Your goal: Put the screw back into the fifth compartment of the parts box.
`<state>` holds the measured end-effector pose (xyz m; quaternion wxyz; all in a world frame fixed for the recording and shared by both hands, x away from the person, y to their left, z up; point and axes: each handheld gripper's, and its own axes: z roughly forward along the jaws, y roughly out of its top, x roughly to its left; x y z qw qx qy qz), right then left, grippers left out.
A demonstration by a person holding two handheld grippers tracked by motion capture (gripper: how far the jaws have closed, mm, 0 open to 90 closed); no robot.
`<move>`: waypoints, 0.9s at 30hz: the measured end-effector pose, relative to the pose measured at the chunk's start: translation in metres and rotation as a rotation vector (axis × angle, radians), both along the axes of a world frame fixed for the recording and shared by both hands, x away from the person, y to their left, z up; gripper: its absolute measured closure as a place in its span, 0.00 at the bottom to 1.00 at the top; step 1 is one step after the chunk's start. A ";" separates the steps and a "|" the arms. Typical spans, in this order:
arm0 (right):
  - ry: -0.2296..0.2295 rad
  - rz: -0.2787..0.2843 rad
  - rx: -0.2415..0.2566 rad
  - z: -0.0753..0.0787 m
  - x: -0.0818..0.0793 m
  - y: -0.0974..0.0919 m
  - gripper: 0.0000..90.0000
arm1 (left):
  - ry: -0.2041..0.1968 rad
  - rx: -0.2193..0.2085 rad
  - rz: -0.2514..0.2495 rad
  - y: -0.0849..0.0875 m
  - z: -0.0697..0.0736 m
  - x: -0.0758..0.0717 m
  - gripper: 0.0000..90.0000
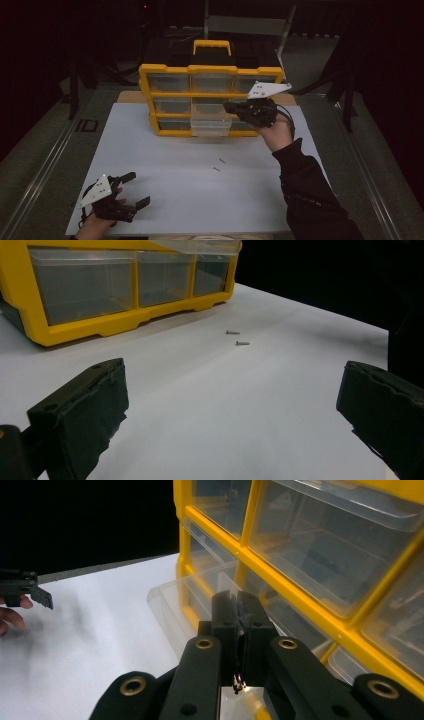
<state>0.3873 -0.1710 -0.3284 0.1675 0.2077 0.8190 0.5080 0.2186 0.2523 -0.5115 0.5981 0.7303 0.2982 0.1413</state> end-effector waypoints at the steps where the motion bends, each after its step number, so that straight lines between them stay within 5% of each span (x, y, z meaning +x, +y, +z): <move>1: 0.004 0.001 0.000 0.000 0.001 0.002 0.97 | -0.001 0.001 0.000 0.000 0.000 0.000 0.01; 27: 0.117 -0.002 -0.078 -0.029 0.034 0.031 0.97 | -0.001 -0.001 -0.003 0.000 0.000 0.000 0.01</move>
